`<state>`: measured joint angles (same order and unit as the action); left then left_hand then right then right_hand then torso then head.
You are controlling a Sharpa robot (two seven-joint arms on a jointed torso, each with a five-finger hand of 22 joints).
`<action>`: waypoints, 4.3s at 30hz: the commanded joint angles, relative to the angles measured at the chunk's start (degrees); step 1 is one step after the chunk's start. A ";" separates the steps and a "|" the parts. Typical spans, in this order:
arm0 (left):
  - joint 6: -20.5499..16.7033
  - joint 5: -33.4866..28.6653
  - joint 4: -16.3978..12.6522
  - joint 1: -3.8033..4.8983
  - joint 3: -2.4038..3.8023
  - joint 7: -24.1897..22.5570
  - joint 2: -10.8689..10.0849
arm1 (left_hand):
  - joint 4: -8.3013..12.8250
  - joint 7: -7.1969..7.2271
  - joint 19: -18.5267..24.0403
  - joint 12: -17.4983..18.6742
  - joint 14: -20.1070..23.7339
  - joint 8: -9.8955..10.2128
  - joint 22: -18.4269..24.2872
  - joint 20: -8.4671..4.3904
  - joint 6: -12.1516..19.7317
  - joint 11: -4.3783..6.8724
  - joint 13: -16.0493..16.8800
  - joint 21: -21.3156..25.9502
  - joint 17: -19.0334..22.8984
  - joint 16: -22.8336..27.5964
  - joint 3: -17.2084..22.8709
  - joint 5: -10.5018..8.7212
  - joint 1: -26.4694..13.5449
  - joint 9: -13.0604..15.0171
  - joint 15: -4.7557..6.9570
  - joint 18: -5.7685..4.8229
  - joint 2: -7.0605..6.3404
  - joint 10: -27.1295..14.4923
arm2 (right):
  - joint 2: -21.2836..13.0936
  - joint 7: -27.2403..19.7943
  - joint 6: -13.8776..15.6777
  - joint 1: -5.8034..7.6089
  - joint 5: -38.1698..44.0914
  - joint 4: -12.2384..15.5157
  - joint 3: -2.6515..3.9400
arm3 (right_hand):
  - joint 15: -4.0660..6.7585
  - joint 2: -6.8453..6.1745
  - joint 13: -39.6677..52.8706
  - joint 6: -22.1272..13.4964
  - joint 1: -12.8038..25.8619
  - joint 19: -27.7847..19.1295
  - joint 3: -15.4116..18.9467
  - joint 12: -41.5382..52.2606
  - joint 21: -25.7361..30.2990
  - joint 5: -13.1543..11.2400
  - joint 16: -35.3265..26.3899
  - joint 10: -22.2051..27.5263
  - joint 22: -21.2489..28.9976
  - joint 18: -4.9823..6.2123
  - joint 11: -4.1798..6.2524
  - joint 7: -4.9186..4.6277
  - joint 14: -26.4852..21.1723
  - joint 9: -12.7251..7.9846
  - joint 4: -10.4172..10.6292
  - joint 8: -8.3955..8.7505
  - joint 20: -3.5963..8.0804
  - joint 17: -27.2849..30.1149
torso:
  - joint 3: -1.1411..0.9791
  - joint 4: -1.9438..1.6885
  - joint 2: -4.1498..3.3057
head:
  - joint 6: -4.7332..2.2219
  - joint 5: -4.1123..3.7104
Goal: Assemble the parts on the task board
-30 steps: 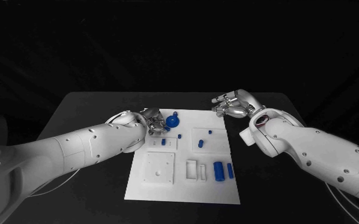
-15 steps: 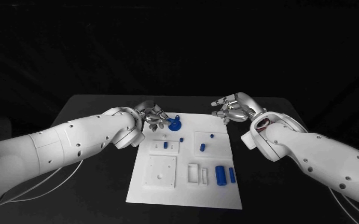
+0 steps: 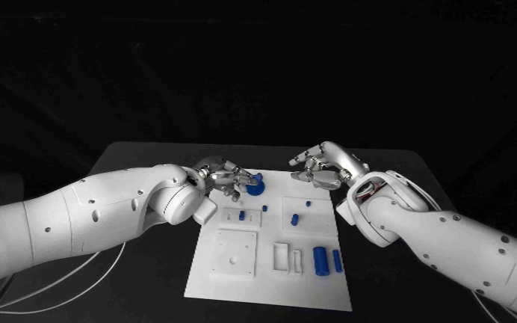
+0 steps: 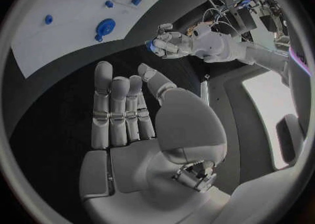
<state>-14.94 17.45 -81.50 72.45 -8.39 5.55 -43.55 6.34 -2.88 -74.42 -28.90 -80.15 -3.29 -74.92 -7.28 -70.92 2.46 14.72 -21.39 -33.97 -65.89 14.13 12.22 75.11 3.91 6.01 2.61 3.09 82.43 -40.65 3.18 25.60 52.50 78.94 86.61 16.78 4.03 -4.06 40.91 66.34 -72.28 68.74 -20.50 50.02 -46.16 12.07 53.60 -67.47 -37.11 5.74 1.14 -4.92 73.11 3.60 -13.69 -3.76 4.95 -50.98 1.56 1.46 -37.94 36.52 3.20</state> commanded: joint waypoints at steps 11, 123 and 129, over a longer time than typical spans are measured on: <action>3.18 -17.62 -4.03 -0.17 -0.85 -7.85 -1.48 | 0.36 0.51 0.57 0.28 0.21 -0.37 -0.98 -0.13 -0.66 0.14 0.62 -0.32 -0.15 -0.29 -0.09 0.36 -0.88 0.12 0.32 -1.00 0.49 0.43 | 2.79 0.92 3.42 -0.92 11.09 1.89 -1.76 | 0.24 -1.87 3.92 1.75 0.27 0.48 -7.26 -0.26 -0.75 -2.46 1.95 -1.85 -5.97 0.76 0.20 0.30 1.79 -0.04 0.96 0.21 0.29 -3.83 | -0.04 -0.03 0.06 | -0.71 -0.31; 11.01 -19.24 -6.13 -0.38 -1.01 -7.53 -1.27 | -3.02 -1.11 1.83 -6.60 1.40 -0.30 -0.39 0.38 6.69 -0.09 3.96 -1.33 -0.09 -0.77 -6.91 -0.60 -8.92 -0.25 -0.19 -0.80 -2.55 -5.22 | 6.51 7.42 19.85 -3.22 23.46 1.44 -4.57 | 0.94 -4.96 11.99 7.12 -1.43 7.47 -4.66 0.75 14.31 -9.29 5.47 -3.88 -29.05 -1.11 1.09 2.23 3.91 0.00 7.35 0.20 1.23 -10.58 | -0.06 -0.02 0.02 | -0.88 -1.06; 11.09 -19.00 -6.00 -0.38 -1.01 -7.68 -1.29 | -4.02 -1.09 1.73 -7.21 1.49 -0.28 -0.26 0.43 7.06 -0.08 3.77 -1.00 0.16 -0.96 -14.41 -1.41 -6.62 -0.25 -0.17 -0.81 -0.47 -5.60 | 6.47 6.92 18.99 -3.21 22.89 1.44 -4.58 | 0.90 -4.94 12.16 7.02 -1.12 7.70 -4.16 0.64 14.94 -9.25 5.38 -3.87 -29.14 -1.17 1.09 2.32 3.91 0.00 8.22 0.20 1.18 -10.56 | -0.06 -0.03 0.04 | -0.82 -1.08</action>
<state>-6.62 -2.54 -87.07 72.06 -9.44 -2.07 -45.07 2.35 -3.97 -72.78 -35.91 -79.01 -3.81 -74.92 -7.27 -64.25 2.35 18.60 -22.66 -33.90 -66.74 0.26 11.01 68.02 3.76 5.72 2.61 2.44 77.17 -34.22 10.86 46.31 49.29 101.79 88.08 12.20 4.91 -9.00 52.98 73.19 -74.05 75.87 -24.66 50.92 -31.54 2.66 59.12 -71.17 -66.21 5.68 2.14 -3.17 76.69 3.44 -5.89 -3.24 6.14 -61.56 1.49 1.43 -37.91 35.63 2.12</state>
